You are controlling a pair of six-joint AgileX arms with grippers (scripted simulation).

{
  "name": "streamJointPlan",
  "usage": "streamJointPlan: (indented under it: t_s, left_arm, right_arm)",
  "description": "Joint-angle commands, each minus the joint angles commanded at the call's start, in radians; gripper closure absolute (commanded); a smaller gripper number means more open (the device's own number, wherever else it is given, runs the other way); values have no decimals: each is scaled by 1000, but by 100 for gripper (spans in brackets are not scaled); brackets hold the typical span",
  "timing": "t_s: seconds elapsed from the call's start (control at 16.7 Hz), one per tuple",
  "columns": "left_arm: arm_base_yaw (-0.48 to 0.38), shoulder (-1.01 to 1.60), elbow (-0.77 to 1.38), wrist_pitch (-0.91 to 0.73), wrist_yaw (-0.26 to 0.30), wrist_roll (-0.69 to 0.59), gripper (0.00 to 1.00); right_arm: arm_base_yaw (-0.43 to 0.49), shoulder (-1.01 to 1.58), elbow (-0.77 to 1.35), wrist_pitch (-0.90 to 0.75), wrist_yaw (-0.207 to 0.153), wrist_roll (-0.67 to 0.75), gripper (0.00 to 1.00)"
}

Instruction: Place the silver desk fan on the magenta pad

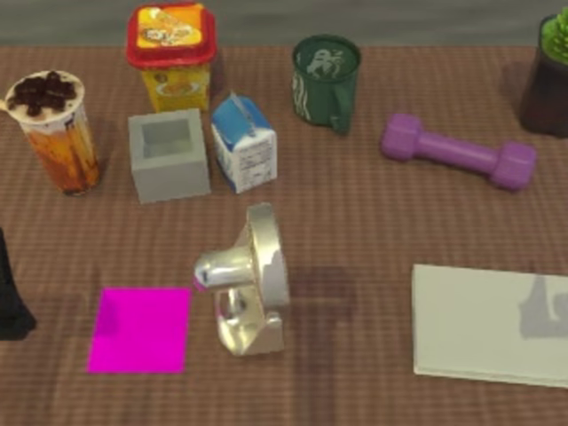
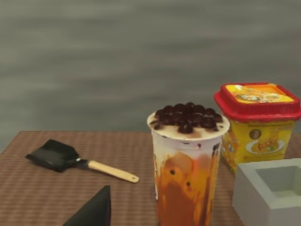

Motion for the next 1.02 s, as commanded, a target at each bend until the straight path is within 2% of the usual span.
streamJointPlan:
  t_s: [0.24, 0.48, 0.72, 1.02]
  left_arm:
    - [-15, 31, 29, -30, 0, -14, 0]
    - [-90, 219, 208, -199, -1, -100, 0]
    - [-206, 560, 526, -446, -3, -242, 0]
    - [-374, 1092, 1032, -777, -1, -456, 0]
  right_arm:
    - [0, 0, 0, 0, 0, 0, 0]
    - [0, 0, 0, 0, 0, 0, 0]
    - [0, 0, 0, 0, 0, 0, 0]
    - [0, 0, 0, 0, 0, 0, 0]
